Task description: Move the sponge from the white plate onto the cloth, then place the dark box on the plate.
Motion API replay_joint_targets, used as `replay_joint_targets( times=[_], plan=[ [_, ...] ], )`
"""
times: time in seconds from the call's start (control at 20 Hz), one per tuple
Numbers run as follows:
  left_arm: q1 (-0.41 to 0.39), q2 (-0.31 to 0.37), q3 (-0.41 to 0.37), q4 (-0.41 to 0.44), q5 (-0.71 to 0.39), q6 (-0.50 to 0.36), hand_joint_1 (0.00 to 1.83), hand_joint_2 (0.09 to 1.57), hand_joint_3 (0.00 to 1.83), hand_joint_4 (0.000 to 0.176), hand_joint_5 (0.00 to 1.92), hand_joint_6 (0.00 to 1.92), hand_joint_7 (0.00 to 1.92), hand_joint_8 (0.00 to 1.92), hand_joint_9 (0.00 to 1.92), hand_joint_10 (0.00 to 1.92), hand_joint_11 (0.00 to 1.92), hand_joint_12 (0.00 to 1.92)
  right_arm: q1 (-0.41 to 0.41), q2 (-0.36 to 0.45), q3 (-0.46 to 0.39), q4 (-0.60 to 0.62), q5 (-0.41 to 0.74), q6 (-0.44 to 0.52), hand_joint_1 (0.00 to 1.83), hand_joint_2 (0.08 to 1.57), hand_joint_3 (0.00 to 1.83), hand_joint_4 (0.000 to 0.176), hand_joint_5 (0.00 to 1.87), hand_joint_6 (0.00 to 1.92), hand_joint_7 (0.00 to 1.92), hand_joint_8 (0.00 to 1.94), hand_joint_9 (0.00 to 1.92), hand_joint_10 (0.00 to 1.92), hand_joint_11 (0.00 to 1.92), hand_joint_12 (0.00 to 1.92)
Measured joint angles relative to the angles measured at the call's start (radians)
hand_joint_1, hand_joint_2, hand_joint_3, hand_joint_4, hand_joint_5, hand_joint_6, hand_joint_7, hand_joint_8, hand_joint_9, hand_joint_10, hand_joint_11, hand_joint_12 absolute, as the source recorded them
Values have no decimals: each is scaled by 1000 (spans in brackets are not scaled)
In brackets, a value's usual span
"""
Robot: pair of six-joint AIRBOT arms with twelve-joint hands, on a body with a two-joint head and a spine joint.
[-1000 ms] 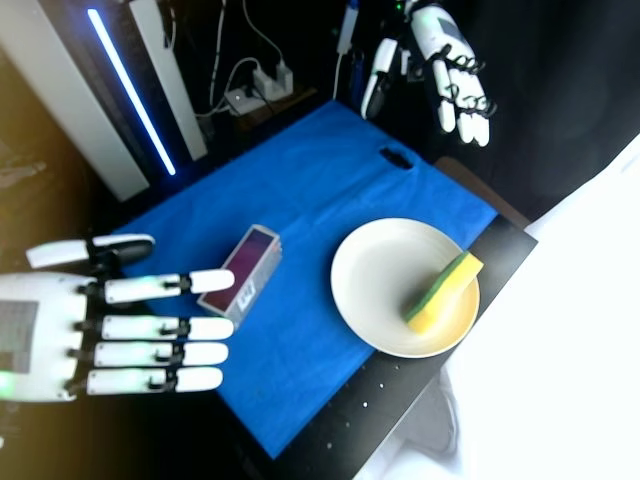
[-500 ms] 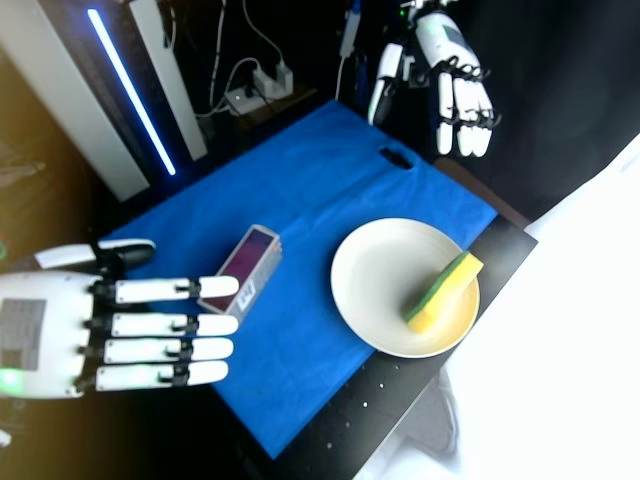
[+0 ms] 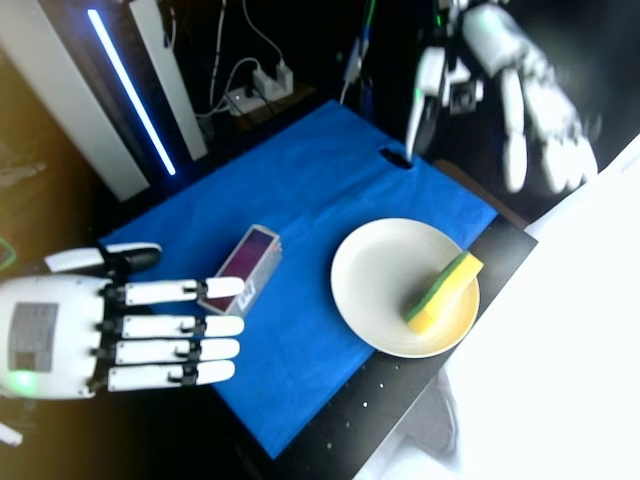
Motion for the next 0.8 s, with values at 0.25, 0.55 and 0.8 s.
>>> replay_joint_targets(
  times=[0.25, 0.55, 0.8],
  plan=[
    [-24, -152, 168, -2, 114, 0, 778, 968, 0, 104, 355, 8, 328, 5, 375, 17, 8, 1139, 39, -39, 31, -65, 9, 29, 801, 912, 0, 142, 206, 0, 170, 0, 141, 0, 1, 503],
    [-12, -189, 219, -2, 169, 0, 800, 975, 0, 41, 431, 4, 415, 7, 361, 8, 21, 759, 43, -40, 36, -68, 5, 31, 824, 910, 5, 125, 207, 2, 136, 1, 130, 5, 15, 415],
    [-2, -212, 246, -3, 185, 0, 805, 1045, 4, 29, 508, 6, 510, 7, 473, 13, 139, 752, 43, -43, 36, -73, 9, 35, 810, 905, 2, 152, 209, 2, 130, 1, 145, 4, 102, 284]
  ],
)
